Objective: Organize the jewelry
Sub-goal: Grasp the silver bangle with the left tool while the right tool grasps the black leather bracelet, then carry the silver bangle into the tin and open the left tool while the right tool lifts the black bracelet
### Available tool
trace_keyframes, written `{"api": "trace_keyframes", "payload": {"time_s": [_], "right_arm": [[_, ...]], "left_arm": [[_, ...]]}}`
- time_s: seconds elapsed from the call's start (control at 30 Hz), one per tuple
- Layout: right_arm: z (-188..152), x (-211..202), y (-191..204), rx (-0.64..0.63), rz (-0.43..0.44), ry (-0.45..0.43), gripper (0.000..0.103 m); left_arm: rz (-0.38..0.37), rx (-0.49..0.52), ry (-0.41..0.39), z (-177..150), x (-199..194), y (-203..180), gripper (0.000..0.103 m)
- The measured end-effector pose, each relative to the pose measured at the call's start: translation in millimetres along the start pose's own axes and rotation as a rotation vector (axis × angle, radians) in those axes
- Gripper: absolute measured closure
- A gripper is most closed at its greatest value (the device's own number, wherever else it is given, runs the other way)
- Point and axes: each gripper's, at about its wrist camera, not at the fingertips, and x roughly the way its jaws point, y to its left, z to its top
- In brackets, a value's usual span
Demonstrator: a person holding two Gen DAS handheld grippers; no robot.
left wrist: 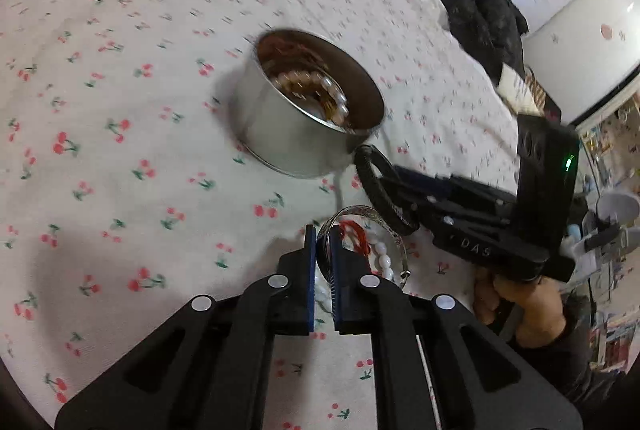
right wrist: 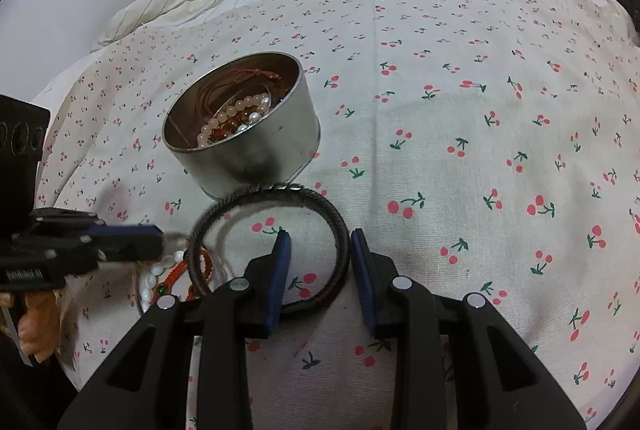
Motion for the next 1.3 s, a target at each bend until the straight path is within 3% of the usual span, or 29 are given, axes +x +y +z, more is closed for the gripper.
{"api": "trace_keyframes", "payload": {"time_s": [0.2,0.37,0.5,0.6,0.73,0.83,0.97,1.1,1.3], "right_arm": [[-0.4,-0.5,-2.0,0.003,0.003,-0.001,0.072],[-0.5,-0.6,-1.4,-0.005,-0.004,0.000,0.072],[-1.5,-0.8,2.3,-0.023,-0.023,-0.003,0.074],[-0.6,-2.6,2.3,-0.016,-0.028,-0.016,0.087],[0.2,-11.6,-1.3,0.006,-0.011,-0.057,0.093],[1.4,-14.0,-3.0,0.009,-0.013,-0.065,0.093],[1.2,-2.8,-5.3,0.012,-0.029,-0.009,0.092],[0.3,-7.9,-3.5,0.002,-0.028,-0.031,0.092],[2.6,-29.7,-5.5,0.025,0.043,-0.084,0.093]], "left_arm": [[0.005,-0.063,-0.059,7.0,-20.0,17.2,0.098],[0.156,-0.101,-0.072,8.1,-22.7,35.0,0.098],[0.222,-0.112,-0.041,8.3,-15.8,43.6,0.097],[0.227,-0.118,-0.029,5.9,-13.6,50.1,0.096],[0.245,-0.090,-0.030,6.1,-12.4,47.3,0.095],[0.243,-0.067,-0.044,7.2,-14.1,38.6,0.098],[0.265,-0.072,-0.060,7.3,-17.1,39.2,0.098],[0.290,-0.059,-0.035,6.3,-9.6,37.4,0.098],[0.311,-0.014,-0.116,8.7,-27.2,25.6,0.098]]}}
